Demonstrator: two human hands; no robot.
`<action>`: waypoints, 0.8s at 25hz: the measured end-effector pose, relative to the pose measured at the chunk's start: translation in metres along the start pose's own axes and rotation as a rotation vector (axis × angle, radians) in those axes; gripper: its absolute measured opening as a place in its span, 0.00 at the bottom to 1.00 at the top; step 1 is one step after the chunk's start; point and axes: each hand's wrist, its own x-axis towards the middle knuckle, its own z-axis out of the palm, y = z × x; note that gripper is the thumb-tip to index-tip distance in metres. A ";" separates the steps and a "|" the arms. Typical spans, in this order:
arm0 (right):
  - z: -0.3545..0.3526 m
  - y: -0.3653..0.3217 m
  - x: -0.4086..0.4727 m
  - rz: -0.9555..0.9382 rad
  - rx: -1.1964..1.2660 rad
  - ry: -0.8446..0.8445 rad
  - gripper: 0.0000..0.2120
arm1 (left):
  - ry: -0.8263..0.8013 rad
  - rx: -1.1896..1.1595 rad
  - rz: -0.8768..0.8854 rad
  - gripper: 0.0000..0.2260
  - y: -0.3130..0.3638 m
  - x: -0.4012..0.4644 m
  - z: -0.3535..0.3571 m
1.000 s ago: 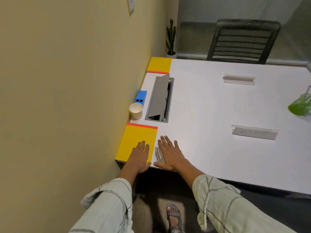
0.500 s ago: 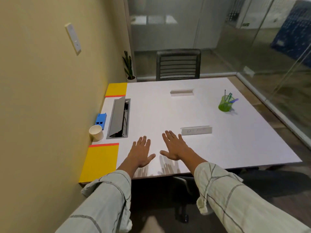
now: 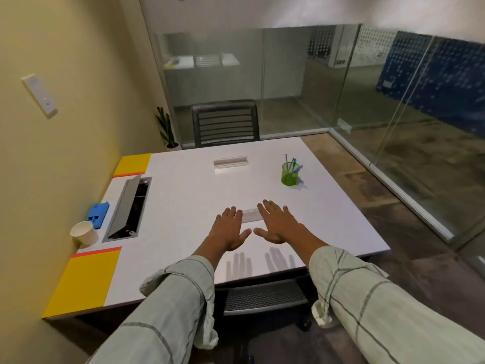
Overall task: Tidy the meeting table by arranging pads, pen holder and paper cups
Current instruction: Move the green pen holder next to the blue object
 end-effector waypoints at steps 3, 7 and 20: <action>-0.008 0.055 -0.019 0.046 0.017 -0.010 0.39 | -0.004 -0.029 0.020 0.28 0.052 0.026 -0.008; -0.010 0.113 -0.026 0.112 0.052 -0.020 0.39 | -0.011 -0.030 0.071 0.30 0.099 0.068 -0.008; 0.000 0.240 0.043 0.227 0.142 -0.078 0.39 | -0.078 -0.105 0.129 0.29 0.151 0.227 -0.002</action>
